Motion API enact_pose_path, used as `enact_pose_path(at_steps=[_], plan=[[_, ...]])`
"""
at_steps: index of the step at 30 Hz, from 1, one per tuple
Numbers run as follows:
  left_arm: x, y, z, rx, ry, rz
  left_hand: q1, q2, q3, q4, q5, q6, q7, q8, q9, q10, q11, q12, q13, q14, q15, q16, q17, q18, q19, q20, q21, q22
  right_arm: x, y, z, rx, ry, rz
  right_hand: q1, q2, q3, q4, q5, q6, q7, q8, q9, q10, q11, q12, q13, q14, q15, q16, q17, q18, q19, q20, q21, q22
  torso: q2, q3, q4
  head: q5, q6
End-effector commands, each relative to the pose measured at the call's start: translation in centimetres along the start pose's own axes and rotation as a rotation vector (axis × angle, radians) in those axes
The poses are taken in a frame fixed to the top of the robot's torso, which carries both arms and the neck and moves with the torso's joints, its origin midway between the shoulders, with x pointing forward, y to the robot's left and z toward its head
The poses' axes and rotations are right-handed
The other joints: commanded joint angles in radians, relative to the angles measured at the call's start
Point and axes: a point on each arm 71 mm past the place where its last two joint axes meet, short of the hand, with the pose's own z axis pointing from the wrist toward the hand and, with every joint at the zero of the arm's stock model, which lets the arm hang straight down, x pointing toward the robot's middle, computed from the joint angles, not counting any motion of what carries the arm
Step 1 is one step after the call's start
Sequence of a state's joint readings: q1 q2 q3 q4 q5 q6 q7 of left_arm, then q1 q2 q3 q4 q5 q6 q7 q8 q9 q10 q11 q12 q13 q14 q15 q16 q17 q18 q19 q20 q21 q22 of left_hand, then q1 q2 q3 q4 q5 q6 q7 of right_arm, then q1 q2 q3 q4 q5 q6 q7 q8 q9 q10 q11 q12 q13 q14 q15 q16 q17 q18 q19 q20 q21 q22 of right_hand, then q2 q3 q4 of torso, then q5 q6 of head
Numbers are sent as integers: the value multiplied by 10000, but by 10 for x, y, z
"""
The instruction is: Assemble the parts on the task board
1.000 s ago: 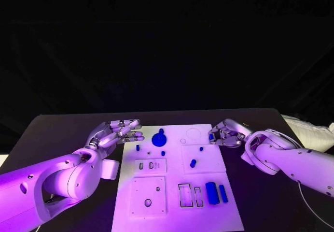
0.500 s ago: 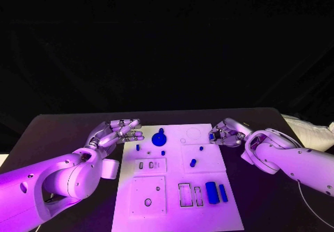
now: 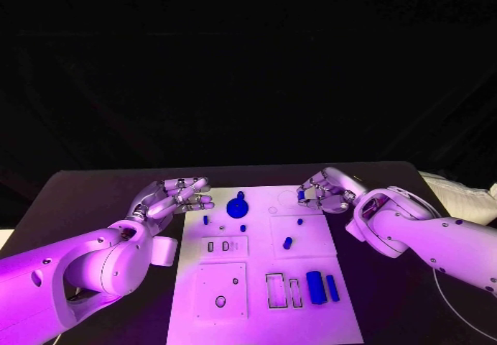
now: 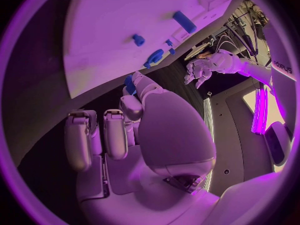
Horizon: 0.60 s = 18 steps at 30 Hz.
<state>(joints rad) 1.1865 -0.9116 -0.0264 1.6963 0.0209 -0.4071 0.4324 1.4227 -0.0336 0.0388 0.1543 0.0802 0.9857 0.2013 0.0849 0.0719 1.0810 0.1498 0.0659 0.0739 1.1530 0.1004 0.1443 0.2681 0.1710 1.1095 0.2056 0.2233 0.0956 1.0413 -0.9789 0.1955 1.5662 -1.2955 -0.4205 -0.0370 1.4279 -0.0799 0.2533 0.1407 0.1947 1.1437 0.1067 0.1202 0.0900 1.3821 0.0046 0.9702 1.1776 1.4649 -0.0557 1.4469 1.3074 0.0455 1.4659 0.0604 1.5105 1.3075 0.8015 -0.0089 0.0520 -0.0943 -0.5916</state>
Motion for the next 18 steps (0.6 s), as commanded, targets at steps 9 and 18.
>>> enact_pose_path(at_steps=[9,18], plan=[[-2,2,5,-28,53,-119,8,89,-32,-75,-40,-52,28,-58,-11,-68,47,-19,-16,-74,22,-46,19,92,78,-13,-73,-15,55,71,12,-279,859,-606,-13,149,45,-3,57,241,-210,-9,56,-146,-14,-299,-222,628,-70,-136,494,-66,-46,-100,-90,952,-181,-133,88,227,-291],[-8,3,7,-24,-146,-89,4,89,-41,-82,-40,-59,28,-65,-12,-77,50,-20,-17,-87,27,-63,25,90,75,-10,-83,-19,104,102,10,-738,1617,-951,-117,114,28,7,62,190,-184,-43,45,-158,6,-331,-237,621,-57,-164,465,-60,-63,-94,-106,925,-290,-248,176,459,-588]])
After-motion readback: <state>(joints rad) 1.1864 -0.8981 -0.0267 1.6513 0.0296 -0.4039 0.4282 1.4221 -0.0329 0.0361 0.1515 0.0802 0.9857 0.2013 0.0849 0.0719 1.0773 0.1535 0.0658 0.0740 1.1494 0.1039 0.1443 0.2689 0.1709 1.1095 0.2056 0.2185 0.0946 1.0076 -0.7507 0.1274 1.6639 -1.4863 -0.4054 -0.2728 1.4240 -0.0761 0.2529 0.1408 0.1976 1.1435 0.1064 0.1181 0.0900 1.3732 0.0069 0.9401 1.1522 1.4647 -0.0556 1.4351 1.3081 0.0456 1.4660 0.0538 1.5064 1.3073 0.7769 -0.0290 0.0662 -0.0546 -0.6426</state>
